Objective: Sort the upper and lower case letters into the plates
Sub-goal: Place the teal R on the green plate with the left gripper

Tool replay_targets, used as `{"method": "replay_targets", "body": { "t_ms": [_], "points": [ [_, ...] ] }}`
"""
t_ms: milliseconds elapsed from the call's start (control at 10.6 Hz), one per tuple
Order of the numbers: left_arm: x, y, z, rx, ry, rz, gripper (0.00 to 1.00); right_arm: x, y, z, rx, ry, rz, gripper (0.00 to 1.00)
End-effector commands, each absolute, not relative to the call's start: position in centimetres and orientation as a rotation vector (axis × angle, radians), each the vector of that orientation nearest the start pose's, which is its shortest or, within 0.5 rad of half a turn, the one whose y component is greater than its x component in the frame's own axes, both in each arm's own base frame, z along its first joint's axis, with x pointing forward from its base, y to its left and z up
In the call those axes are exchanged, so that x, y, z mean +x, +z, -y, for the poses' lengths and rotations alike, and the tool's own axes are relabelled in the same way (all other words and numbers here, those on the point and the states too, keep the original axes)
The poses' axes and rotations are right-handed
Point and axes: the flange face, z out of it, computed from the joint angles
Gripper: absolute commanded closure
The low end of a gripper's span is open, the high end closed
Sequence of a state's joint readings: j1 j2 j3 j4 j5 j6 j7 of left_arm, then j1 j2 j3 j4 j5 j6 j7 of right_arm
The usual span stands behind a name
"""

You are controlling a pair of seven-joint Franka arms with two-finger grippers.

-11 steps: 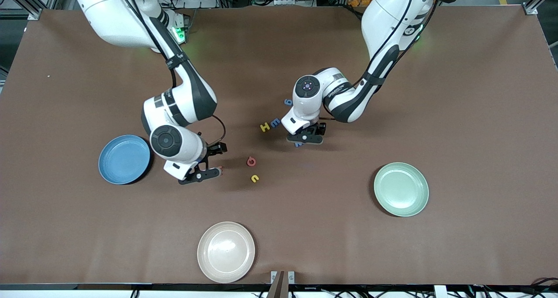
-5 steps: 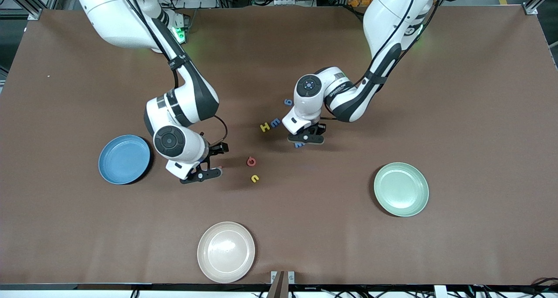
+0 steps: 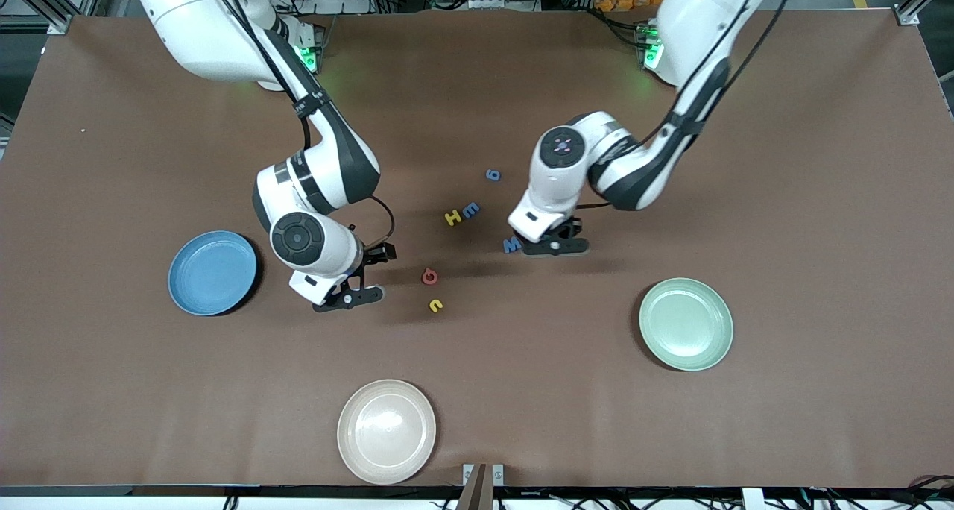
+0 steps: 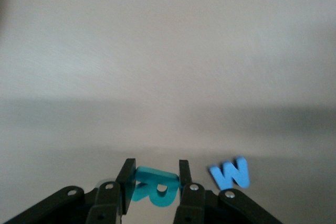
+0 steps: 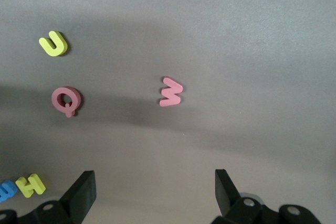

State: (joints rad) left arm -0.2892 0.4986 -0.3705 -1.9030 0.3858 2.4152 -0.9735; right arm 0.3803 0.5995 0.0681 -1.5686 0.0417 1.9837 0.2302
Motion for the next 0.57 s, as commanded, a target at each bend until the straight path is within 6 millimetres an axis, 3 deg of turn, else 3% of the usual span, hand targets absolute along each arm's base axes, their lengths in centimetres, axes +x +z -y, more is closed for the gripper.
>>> {"method": "replay_targets", "body": {
  "t_ms": [0,284,473],
  "points": [
    [53.5,29.3,32.2,-3.115,-0.196,0.276,1.00,61.0,27.9,-29.7,-3.095,0.300,0.272,0.00],
    [59.0,31.4,22.7,-3.115,-0.216,0.250,1.00,60.9,27.8,-30.0,-3.095,0.289,0.267,0.00],
    [62.2,31.1,16.0,-3.115,-0.216,0.164,1.00,60.6,27.5,-30.7,-3.097,0.292,0.271,0.00]
  ]
}}
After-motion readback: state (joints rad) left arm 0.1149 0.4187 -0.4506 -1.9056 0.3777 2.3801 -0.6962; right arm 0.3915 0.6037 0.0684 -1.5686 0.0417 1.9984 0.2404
